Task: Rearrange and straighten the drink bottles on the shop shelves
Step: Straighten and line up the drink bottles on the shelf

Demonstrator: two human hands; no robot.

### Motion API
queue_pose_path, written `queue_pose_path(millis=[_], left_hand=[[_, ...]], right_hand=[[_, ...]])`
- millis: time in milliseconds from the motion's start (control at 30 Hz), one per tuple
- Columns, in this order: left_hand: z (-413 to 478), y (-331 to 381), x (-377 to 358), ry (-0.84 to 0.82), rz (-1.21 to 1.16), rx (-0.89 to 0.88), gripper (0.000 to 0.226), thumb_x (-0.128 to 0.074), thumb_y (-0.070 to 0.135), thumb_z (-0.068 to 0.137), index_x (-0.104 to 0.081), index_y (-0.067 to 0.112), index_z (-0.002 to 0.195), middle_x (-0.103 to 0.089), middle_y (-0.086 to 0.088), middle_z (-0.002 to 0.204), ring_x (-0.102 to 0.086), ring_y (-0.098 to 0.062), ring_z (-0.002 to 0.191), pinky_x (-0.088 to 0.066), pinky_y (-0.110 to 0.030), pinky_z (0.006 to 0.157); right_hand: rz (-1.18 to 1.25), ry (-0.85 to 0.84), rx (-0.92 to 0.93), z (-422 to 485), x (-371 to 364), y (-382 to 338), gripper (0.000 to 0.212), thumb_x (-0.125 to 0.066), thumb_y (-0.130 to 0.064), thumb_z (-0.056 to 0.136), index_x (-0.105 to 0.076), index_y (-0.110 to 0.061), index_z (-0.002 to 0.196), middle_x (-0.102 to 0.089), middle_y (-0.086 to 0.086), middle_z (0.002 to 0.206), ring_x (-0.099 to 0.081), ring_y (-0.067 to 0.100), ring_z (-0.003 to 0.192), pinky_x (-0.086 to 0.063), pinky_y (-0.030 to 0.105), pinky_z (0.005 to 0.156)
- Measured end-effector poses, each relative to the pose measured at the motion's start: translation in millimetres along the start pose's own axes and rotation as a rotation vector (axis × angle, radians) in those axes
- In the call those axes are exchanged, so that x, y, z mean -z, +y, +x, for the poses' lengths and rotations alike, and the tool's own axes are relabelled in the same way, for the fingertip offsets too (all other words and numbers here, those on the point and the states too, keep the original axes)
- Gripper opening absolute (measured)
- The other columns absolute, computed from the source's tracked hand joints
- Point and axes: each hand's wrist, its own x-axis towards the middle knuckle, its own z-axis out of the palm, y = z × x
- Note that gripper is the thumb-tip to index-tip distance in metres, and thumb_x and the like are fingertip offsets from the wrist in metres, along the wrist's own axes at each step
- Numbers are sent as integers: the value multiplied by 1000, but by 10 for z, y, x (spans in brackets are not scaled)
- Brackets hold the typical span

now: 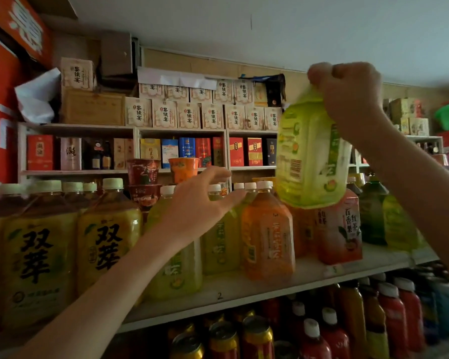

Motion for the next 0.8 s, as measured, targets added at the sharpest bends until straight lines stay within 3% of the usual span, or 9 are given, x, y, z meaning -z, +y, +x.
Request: queue_pose_path(millis=[100,200,300,400,467,600,700,800], left_hand=[[38,-116,15,111,302,-41,44,-53,47,88,-50,24,126,-59,7,121,-52,-13,113,-26,-36,105],[27,-271,105,73,781,-22,51,-47,46,91,-39,24,136,-45,3,138,-36,-17,130,-11,-40,107],[-24,-350,197,-46,997,30,56,-46,45,90,-31,25,141,-29,-3,148,-20,-22,139,-5,-48,111],[-103,-414,259,-271,1123,89,70,-53,43,87,-17,28,146,-5,-11,156,-4,-28,143,1,-53,112],[-161,-474,269,-405,1190,116,90,-61,34,81,-2,29,148,15,-15,155,6,-32,143,5,-55,111],[-190,-585,230,-440,1245,129,102,-62,43,78,11,28,148,30,-18,150,17,-38,141,10,-57,110],[-177,-591,179,-464,1184,152,104,-67,38,78,9,24,149,32,-16,149,5,-43,141,0,-56,114],[-152,-584,148,-484,1086,184,102,-69,21,78,5,22,149,31,-11,150,-13,-43,139,-19,-50,114]], right_hand=[[251,-197,-213,-162,-94,-87,30,-65,-32,80,-65,-3,74,-55,6,68,-56,21,61,-55,36,61],[327,-389,-358,-474,-310,-119,26,-64,-33,87,-59,-10,75,-60,6,79,-62,18,66,-57,35,66],[264,-424,-347,-766,-621,-102,36,-61,-35,88,-65,0,80,-56,7,71,-55,20,62,-57,39,65],[251,-455,-338,-1013,-876,-13,37,-58,-34,90,-58,-11,61,-47,-3,54,-44,10,47,-42,25,47],[235,-487,-320,-1159,-1011,57,37,-57,-34,92,-55,-17,58,-45,-6,51,-39,6,42,-35,19,43],[236,-464,-315,-1279,-1152,196,33,-57,-28,90,-61,-7,66,-51,0,56,-44,9,47,-36,15,41],[234,-408,-322,-1303,-1197,242,34,-56,-24,90,-64,3,72,-51,4,60,-45,8,50,-38,16,44],[207,-379,-302,-1325,-1249,244,32,-54,-20,90,-62,-4,64,-46,0,54,-38,4,44,-32,10,38]])
